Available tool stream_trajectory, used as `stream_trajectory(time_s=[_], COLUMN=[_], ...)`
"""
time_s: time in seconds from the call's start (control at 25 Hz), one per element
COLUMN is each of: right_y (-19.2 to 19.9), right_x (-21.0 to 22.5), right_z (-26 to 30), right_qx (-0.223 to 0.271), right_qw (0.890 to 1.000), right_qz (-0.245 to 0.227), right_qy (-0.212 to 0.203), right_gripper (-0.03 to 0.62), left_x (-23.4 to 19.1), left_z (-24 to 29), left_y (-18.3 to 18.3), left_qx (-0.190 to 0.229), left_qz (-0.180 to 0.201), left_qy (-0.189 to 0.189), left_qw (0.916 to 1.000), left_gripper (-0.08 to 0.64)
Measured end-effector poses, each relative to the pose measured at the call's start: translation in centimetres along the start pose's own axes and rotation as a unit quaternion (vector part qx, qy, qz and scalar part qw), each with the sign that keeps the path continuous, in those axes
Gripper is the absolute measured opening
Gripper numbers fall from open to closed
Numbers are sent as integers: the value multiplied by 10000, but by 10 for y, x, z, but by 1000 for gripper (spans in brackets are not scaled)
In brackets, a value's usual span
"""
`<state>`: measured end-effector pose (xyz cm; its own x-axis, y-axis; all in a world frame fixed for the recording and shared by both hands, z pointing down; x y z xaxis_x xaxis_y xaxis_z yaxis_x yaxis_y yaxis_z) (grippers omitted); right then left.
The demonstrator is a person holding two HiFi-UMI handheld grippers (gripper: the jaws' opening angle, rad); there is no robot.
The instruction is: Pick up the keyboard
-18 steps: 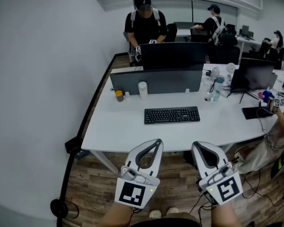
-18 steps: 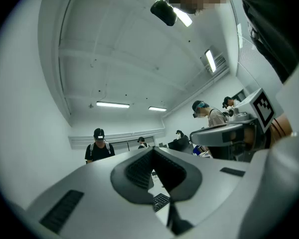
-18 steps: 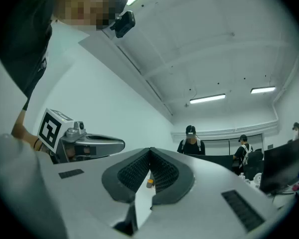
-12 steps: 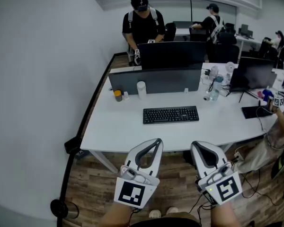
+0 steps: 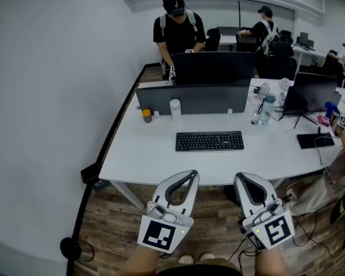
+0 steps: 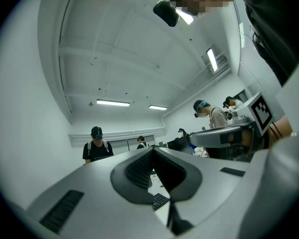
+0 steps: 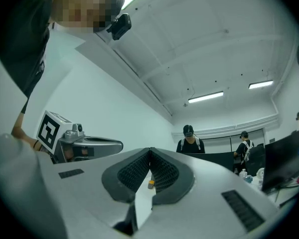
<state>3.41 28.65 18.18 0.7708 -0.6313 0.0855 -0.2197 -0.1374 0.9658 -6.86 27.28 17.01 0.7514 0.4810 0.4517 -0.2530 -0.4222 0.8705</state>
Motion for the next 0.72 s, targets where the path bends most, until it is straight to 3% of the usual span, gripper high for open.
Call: stream_trajectory(time_s=[0.44,0.72], right_y=[20,28], right_x=[21,22], right_z=[-26,-31], right_qx=[-164,-174], right_qw=[9995,9993], right_qz=[233,270], right_qy=[-127,-213], right_gripper=[32,32], left_x=[23,31], left_z=[-2,1], left_y=[10,15], left_qx=[-279,-388], left_qz=[-221,-137], left_qy=[-264,-276], left_qw=[9990,9988], left_gripper=[9,9])
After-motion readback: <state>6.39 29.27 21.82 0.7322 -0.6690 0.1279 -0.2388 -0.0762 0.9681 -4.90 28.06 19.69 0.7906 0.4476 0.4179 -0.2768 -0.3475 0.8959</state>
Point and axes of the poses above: the fingertips, and each gripper's own axes: z forward along the fingers, x to its right, y out of its underside, the point moved 1 cm from there along -z, backward along the fingers, and after that the axes turned 12 degrees about z, right-handed, at the moved point
